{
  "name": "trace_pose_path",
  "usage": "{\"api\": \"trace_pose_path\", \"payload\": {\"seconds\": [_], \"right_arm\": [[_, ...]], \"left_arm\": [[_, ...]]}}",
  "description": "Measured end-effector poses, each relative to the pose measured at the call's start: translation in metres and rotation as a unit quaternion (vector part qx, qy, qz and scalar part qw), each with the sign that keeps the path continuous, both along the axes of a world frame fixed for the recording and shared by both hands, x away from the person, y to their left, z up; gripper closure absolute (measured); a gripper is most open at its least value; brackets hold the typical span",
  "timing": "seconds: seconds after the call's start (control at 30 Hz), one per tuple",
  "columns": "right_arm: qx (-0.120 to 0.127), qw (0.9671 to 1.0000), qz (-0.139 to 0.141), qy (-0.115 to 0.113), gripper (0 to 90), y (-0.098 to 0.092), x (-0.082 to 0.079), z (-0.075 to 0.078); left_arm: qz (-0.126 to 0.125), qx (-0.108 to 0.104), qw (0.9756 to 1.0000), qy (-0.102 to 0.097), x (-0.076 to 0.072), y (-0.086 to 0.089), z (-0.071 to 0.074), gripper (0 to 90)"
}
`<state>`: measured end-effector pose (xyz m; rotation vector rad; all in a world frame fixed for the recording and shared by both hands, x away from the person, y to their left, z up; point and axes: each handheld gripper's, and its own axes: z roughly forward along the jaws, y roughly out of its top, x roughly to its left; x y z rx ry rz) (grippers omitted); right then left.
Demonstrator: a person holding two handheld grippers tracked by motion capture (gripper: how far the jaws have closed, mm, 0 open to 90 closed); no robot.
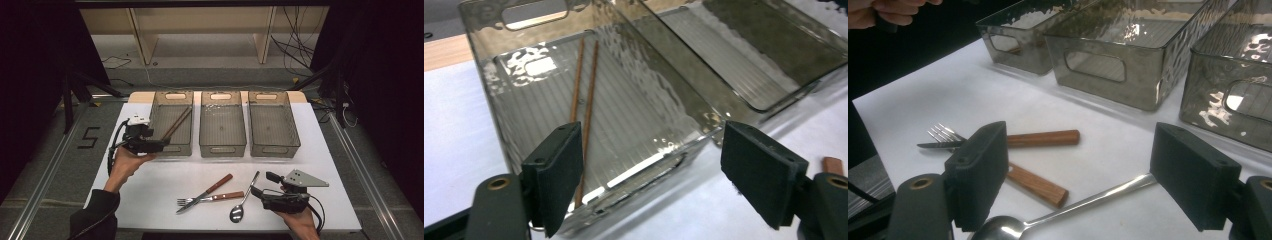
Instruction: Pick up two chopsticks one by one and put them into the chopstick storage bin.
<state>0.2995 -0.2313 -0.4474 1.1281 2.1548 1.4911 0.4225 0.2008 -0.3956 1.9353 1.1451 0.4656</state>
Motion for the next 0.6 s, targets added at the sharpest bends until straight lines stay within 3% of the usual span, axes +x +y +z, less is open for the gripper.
{"api": "trace_pose_path", "payload": {"seconds": [0.13,0.37,0.6], "right_arm": [[-0.005,1.0,-0.004,0.001,24.2,0.0,0.004,0.0],[-0.019,0.9998,-0.008,0.007,25.4,0.003,0.017,-0.001],[-0.033,0.9992,-0.01,0.018,28.9,0.005,0.028,-0.004]], "left_arm": [[-0.008,-0.006,0.9999,-0.002,-0.005,-0.001,-0.003,22.4],[-0.023,-0.037,0.9989,-0.016,-0.02,-0.001,-0.008,19.3],[-0.036,-0.049,0.9979,-0.024,-0.037,-0.001,-0.023,18.5]]}}
